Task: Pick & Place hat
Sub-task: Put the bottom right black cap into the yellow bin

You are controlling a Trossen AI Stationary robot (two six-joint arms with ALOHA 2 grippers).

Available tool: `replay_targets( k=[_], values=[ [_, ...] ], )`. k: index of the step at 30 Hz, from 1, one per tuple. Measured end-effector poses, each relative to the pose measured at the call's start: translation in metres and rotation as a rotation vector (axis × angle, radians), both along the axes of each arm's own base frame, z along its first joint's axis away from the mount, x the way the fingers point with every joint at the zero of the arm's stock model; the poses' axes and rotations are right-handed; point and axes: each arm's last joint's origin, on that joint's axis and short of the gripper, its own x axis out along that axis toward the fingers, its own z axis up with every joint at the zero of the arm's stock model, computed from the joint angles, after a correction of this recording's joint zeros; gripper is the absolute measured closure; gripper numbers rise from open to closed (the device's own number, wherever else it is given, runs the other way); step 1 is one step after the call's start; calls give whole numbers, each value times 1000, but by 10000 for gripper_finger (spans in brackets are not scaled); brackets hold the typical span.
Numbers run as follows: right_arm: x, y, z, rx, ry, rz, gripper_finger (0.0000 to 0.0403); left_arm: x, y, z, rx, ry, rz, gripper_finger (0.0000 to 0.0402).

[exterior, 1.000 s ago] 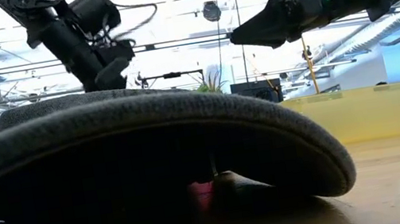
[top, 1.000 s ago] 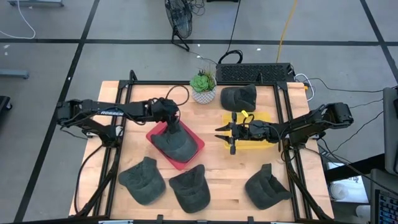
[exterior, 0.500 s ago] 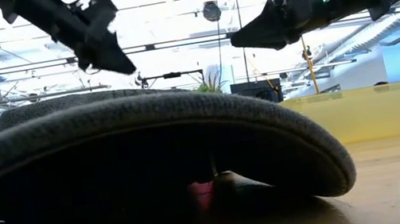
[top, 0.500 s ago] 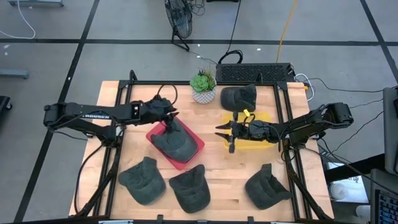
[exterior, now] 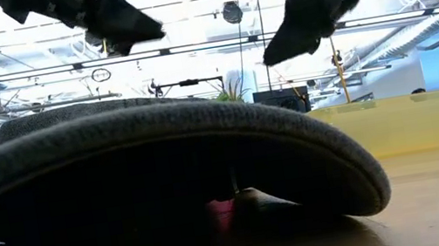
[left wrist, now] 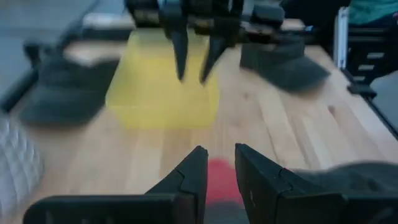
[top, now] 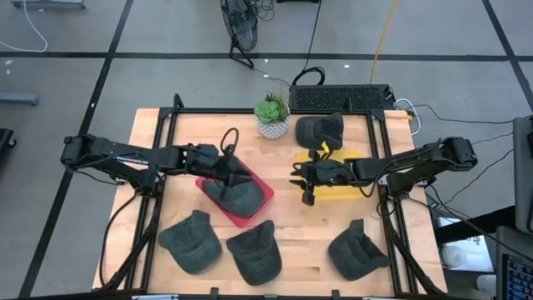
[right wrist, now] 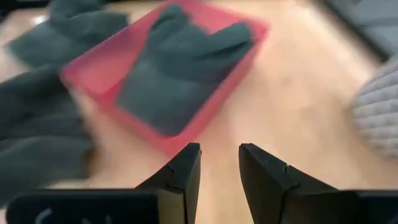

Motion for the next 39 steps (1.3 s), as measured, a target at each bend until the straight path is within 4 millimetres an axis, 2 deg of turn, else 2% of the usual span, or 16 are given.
replay_targets(
  k=[5, 11, 18, 25, 32, 39],
  values=[
    [-1, 23, 26, 136, 154, 31, 303, 10, 0, 11, 42, -165, -29, 314],
    [-20, 57, 43, 318, 374, -38, 303, 12, -3, 23, 18, -287, -64, 314],
    [-57, 102, 34, 666, 697, -192, 302, 12, -3, 24, 13, -297, -60, 314],
    [-88, 145, 33, 866, 794, -433, 273, 12, -5, 28, -6, -333, -62, 314],
    [-115, 162, 25, 837, 709, -602, 224, 12, -8, 28, -20, -328, -72, 314],
    [-133, 164, 0, 795, 798, -641, 212, 12, -10, 27, -12, -321, -82, 314]
  ],
)
